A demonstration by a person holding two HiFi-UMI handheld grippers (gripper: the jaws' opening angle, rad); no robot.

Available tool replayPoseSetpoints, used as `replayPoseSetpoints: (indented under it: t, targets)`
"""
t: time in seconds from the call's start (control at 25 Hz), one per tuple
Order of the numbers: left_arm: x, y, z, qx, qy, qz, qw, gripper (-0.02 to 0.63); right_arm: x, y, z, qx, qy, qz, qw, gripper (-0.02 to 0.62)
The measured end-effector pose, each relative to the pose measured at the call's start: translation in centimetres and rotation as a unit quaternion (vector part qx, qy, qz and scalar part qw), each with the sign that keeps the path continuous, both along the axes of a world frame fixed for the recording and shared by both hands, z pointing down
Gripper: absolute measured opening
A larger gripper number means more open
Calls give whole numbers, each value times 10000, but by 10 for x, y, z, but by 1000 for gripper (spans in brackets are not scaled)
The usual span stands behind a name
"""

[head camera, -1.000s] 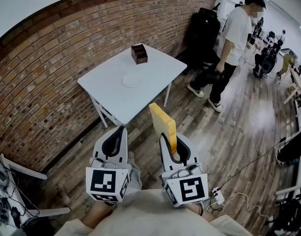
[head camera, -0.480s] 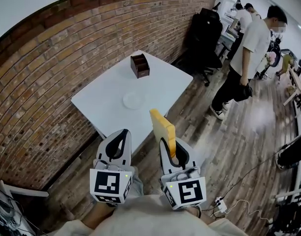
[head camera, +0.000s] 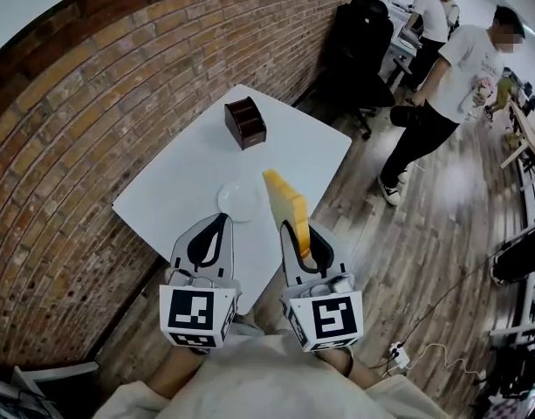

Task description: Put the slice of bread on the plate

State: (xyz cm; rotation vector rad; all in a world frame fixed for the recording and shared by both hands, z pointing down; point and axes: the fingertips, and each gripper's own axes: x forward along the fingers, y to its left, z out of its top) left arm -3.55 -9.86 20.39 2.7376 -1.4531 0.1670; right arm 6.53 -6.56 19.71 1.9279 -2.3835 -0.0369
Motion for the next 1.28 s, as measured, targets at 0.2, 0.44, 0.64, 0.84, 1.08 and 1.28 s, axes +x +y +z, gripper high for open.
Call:
replayPoseSetpoints:
  t: [0.2, 0.44, 0.64, 0.84, 1.08, 1.28]
  targets:
    - [-5, -30, 12, -112, 21, -28, 9999, 9, -5, -31, 7, -111, 31, -8, 9999, 91]
    - [-3, -44, 22, -172, -31, -93, 9998, 9, -1, -43, 21, -257, -39, -69, 9996, 91]
    - [-4, -52, 27, -212, -48, -234, 9995, 9, 0, -53, 30, -379, -36, -216, 9990, 91]
    - [-1, -62, 30, -211, 22, -317, 9993, 9, 1, -65, 28, -344, 54, -365, 9987, 91]
    - [-5, -68, 37, -215, 89, -403, 9989, 9, -4, -76, 36, -367, 96, -529, 9979, 91]
    - [-6, -74, 51, -350, 87, -427, 9984, 9, -9, -84, 51, -446, 112, -639, 9969, 89]
